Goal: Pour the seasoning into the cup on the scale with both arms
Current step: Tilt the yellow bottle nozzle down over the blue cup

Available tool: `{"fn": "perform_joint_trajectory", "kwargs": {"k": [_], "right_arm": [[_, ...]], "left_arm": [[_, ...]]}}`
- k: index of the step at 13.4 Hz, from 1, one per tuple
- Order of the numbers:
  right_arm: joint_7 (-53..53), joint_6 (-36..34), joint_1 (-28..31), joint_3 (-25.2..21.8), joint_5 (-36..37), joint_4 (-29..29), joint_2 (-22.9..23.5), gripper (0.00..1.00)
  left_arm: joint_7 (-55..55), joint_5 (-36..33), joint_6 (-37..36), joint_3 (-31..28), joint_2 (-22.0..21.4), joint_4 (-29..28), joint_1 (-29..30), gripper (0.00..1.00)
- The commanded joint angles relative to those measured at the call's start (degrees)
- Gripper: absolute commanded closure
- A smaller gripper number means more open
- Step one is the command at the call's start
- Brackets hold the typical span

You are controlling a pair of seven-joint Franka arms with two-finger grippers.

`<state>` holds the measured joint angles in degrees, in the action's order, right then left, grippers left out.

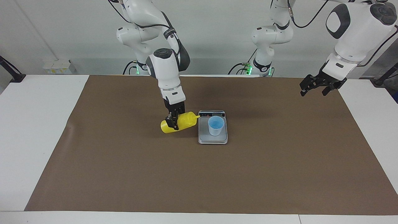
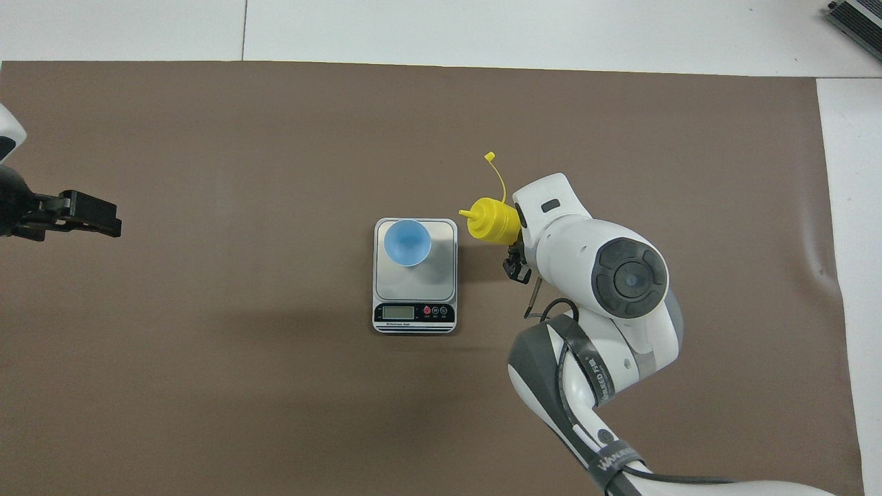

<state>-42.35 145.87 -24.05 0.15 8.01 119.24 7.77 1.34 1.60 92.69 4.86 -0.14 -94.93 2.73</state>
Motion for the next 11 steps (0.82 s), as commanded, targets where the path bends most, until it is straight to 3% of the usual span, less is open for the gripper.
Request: {"fn": "perform_joint_trajectory", "kwargs": {"k": [1, 7, 11], "right_arm": [[3.0, -4.0, -1.7, 0.1, 5.8, -2.7, 0.0, 1.00], [5.6, -7.6, -3.2, 0.3, 18.2, -6.8, 3.8, 1.00], [5.6, -17.4, -7.4, 0.3, 24.8, -14.4, 8.8, 1.00]], "left_arm": [[-0.5, -0.7, 0.7, 0.2, -1.7, -1.8, 0.6, 0.00], [-0.5, -0.7, 0.7, 0.2, -1.6, -1.8, 0.6, 0.00], [-0.5, -0.7, 0.7, 0.2, -1.7, -1.8, 0.6, 0.00]]}}
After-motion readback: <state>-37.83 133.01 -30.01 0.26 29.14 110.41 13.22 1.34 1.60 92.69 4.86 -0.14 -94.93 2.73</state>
